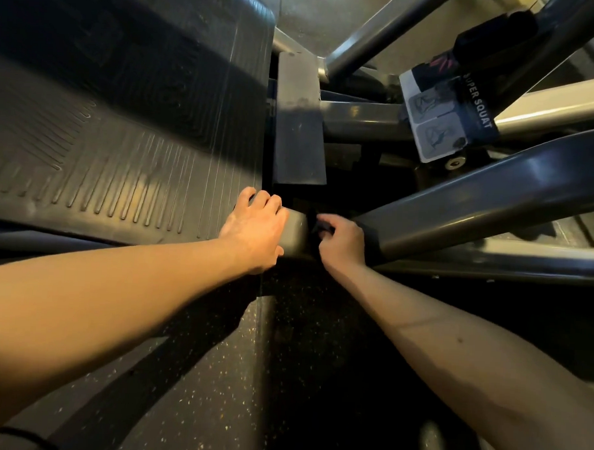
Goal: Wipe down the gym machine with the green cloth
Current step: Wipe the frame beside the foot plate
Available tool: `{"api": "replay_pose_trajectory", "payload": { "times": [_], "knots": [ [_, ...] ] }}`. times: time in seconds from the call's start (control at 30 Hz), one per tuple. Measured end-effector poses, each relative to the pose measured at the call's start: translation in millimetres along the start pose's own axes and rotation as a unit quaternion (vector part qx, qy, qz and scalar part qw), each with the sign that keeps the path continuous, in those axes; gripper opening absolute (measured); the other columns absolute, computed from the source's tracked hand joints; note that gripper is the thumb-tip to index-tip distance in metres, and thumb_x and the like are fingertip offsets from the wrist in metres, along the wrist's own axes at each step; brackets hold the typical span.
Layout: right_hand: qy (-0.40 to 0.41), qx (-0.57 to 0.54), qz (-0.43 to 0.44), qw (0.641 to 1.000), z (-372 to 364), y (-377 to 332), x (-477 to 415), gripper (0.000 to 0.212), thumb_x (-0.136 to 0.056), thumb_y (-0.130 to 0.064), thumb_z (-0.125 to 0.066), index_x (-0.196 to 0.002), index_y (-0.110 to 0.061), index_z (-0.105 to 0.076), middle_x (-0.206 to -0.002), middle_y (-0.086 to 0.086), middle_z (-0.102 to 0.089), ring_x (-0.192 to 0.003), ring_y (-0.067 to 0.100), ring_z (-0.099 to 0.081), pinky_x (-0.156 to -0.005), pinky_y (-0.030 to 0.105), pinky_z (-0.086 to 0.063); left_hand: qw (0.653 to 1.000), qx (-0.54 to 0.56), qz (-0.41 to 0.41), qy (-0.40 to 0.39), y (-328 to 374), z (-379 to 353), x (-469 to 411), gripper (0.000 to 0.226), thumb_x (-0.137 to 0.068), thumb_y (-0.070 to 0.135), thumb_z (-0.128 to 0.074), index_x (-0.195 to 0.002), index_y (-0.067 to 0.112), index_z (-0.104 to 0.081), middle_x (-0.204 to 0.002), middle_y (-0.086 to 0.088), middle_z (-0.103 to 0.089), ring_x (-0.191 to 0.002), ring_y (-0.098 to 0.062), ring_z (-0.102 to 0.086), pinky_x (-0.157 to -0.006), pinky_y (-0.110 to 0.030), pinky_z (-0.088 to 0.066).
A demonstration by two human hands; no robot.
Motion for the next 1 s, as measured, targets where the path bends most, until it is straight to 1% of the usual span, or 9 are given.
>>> {"api": "replay_pose_trajectory", "payload": {
  "times": [0.13,0.27,0.37,0.53,0.6,0.7,0.8,0.9,1.0],
  "knots": [
    [0.018,-0.012,-0.052,0.998,-7,-3,-2,0.043,-0.098,-0.007,-0.059,-0.137,-0.024,-0.062,-0.134,0.001,-0.061,-0.124,0.017,-0.058,-0.109,0.034,-0.046,1.000,0.003,0.000,0.006,-1,1,0,0.069,-0.088,0.059,-0.063,-0.142,0.019,-0.048,-0.143,-0.005,-0.046,-0.137,-0.028,-0.038,-0.120,-0.050,-0.021],
    [-0.024,-0.024,0.043,0.999,-7,-15,50,0.042,-0.098,-0.008,-0.060,-0.138,-0.020,-0.061,-0.131,-0.007,-0.058,-0.125,0.007,-0.048,-0.106,0.019,-0.033,1.000,0.003,0.001,0.013,0,1,0,0.069,-0.087,0.058,-0.064,-0.141,0.020,-0.048,-0.142,-0.004,-0.047,-0.136,-0.028,-0.039,-0.120,-0.050,-0.022],
    [-0.026,-0.029,0.050,0.998,-3,-12,40,0.043,-0.098,-0.005,-0.059,-0.139,-0.018,-0.061,-0.136,-0.001,-0.060,-0.130,0.011,-0.050,-0.110,0.021,-0.034,1.000,0.003,-0.001,0.017,1,2,0,0.069,-0.087,0.059,-0.064,-0.141,0.020,-0.048,-0.142,-0.004,-0.047,-0.135,-0.028,-0.040,-0.119,-0.050,-0.023],
    [0.017,-0.057,-0.081,0.995,-12,-7,-3,0.044,-0.098,-0.001,-0.056,-0.140,-0.015,-0.060,-0.138,0.006,-0.061,-0.128,0.020,-0.056,-0.110,0.028,-0.039,1.000,0.008,0.008,-0.003,1,7,2,0.063,-0.089,0.053,-0.064,-0.142,0.021,-0.049,-0.146,-0.004,-0.045,-0.139,-0.028,-0.035,-0.120,-0.048,-0.022],
    [-0.006,-0.080,-0.023,0.997,-25,-32,9,0.045,-0.095,0.003,-0.058,-0.137,-0.014,-0.063,-0.135,0.007,-0.062,-0.125,0.017,-0.058,-0.111,0.028,-0.043,0.999,0.017,0.025,0.015,-4,13,6,0.055,-0.088,0.044,-0.064,-0.138,0.022,-0.055,-0.147,-0.003,-0.043,-0.141,-0.027,-0.032,-0.119,-0.046,-0.023],
    [-0.048,-0.110,0.107,0.987,-25,-55,37,0.046,-0.090,0.012,-0.058,-0.133,-0.004,-0.065,-0.130,0.007,-0.061,-0.123,0.008,-0.049,-0.103,0.010,-0.041,0.996,0.032,0.071,0.042,-23,21,14,0.052,-0.085,0.042,-0.062,-0.134,0.022,-0.057,-0.143,-0.003,-0.045,-0.137,-0.026,-0.035,-0.114,-0.044,-0.028],
    [-0.065,-0.040,0.134,0.988,-13,-35,34,0.053,-0.089,0.009,-0.058,-0.139,-0.009,-0.060,-0.136,0.008,-0.059,-0.125,0.018,-0.046,-0.105,0.018,-0.036,0.997,0.017,0.066,0.047,-30,21,22,0.059,-0.087,0.057,-0.058,-0.135,0.024,-0.056,-0.138,-0.003,-0.048,-0.129,-0.026,-0.042,-0.108,-0.044,-0.034],
    [-0.039,0.021,0.055,0.998,-3,3,14,0.053,-0.091,0.009,-0.053,-0.139,-0.011,-0.061,-0.134,0.011,-0.059,-0.121,0.025,-0.051,-0.101,0.014,-0.030,0.997,0.010,0.055,0.044,-30,23,26,0.062,-0.089,0.059,-0.053,-0.136,0.019,-0.054,-0.138,-0.003,-0.052,-0.126,-0.025,-0.046,-0.106,-0.043,-0.036],
    [-0.028,0.018,0.012,0.999,-9,-11,14,0.045,-0.093,0.005,-0.055,-0.134,-0.011,-0.064,-0.126,0.012,-0.053,-0.114,0.024,-0.053,-0.103,0.020,-0.037,0.997,0.005,0.062,0.050,-35,29,29,0.056,-0.092,0.056,-0.050,-0.133,0.019,-0.058,-0.137,0.000,-0.055,-0.126,-0.023,-0.046,-0.107,-0.043,-0.035]
  ]
}}
Point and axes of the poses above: each hand's wrist, its own x-axis away from the middle knuckle, its own z-axis out of the back of the hand, y = z × x, the point moved 5 cm from there along -x, towards the middle knuckle
